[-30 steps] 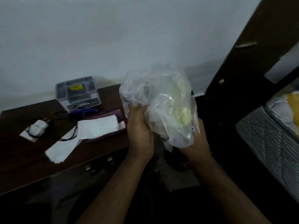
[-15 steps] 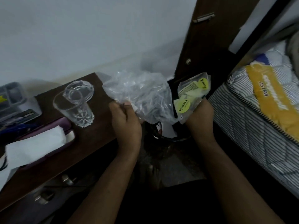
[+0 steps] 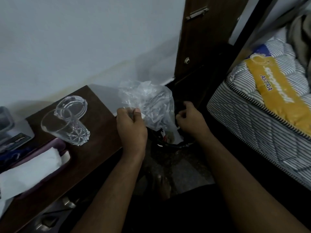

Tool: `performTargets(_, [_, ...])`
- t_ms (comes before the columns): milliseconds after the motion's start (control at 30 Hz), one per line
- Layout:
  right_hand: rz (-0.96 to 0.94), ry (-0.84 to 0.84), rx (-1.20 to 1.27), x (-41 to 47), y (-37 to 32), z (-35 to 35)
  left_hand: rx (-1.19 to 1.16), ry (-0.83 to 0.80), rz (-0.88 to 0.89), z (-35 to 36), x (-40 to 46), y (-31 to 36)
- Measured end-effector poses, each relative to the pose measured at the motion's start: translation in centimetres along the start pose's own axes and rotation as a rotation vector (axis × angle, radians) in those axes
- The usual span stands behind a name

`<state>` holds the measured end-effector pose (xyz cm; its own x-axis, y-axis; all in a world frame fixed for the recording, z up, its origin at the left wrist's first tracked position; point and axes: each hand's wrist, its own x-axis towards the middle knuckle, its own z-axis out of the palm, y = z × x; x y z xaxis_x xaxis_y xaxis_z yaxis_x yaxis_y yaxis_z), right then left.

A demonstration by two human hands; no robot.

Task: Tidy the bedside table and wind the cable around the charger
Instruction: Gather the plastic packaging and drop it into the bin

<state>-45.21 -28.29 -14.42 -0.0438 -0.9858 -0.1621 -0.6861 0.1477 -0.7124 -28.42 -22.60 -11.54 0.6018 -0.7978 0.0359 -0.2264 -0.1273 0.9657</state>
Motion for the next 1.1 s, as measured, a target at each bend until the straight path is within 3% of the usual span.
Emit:
performTargets(67, [-0.095,-0.050,0.289,-0.5,-1.1,-0.3,0.002,0.001,-0.009,0.0,0.0,-0.2])
performTargets(133, [-0.211,-0.219,0.500,-1.3,-1.5,-0.4,-0.012,-0.001,-0.017,-0.3,0.0,-0.2])
performTargets(200, [-0.358,-0.341,0.509,-2.2,-1.6,-0.6,-0.047,-0.060,-0.031,-0.6,0.3,-0.3])
performTargets(300, [-0.470,-0.369,0.500,-2.6,-1.6,-0.4,-0.185,-0.290,-0.117,-0.7,0.1,-0.3])
performTargets(400, [-0.487,-0.207,0.348,-2.4,-2.2,-0.7,-0.234,-0.360,-0.134,-0.4,-0.2,-0.2])
performTargets(533, [-0.358,0.244,0.005,-1.7,-1.9,-1.2,-0.160,-0.332,-0.155,0.0,0.1,-0.5])
performTargets(633, [-0.199,0.311,-0.129,-0.8,-0.8,-1.0,-0.127,-0.333,-0.174,0.2,0.1,-0.8])
performTargets(700, [-0.083,0.194,-0.186,-0.4,-0.1,-0.5,-0.123,-0.322,-0.180,0.2,0.1,-1.0])
performTargets(867, [0.186,-0.352,-0.349,0.2,1.2,1.2,-0.131,-0.319,-0.216,0.0,0.3,-1.2])
performTargets(1100, [-0.024,-0.246,-0.376,-0.2,-0.4,2.1,-0.113,-0.328,-0.182,-0.7,0.3,-1.5])
